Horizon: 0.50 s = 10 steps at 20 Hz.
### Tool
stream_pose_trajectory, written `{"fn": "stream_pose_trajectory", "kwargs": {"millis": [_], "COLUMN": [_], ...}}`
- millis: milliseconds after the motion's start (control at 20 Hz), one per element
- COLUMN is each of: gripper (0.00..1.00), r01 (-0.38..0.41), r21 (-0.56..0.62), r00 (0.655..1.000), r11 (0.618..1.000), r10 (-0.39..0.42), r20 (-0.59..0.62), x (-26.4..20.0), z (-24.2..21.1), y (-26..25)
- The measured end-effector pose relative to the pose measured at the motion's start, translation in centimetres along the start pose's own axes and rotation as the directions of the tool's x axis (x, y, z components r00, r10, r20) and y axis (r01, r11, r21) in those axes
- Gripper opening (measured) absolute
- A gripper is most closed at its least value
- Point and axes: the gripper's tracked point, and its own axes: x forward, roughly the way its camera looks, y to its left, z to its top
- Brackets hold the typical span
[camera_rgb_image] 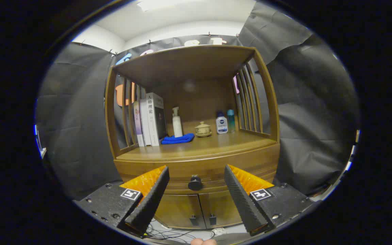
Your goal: Pull open the drawer, take out the items inside it, and place them on the countertop above the cabinet.
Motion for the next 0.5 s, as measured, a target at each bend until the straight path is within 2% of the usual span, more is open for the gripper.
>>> {"fn": "stream_pose_trajectory", "kwargs": {"millis": [500], "gripper": [1.0], "r01": [-0.008], "r21": [-0.026], "r00": [1.0], "r11": [1.0], "r10": [0.007], "r20": [-0.011], "x": [0.24], "z": [-0.38], "y": [0.59]}}
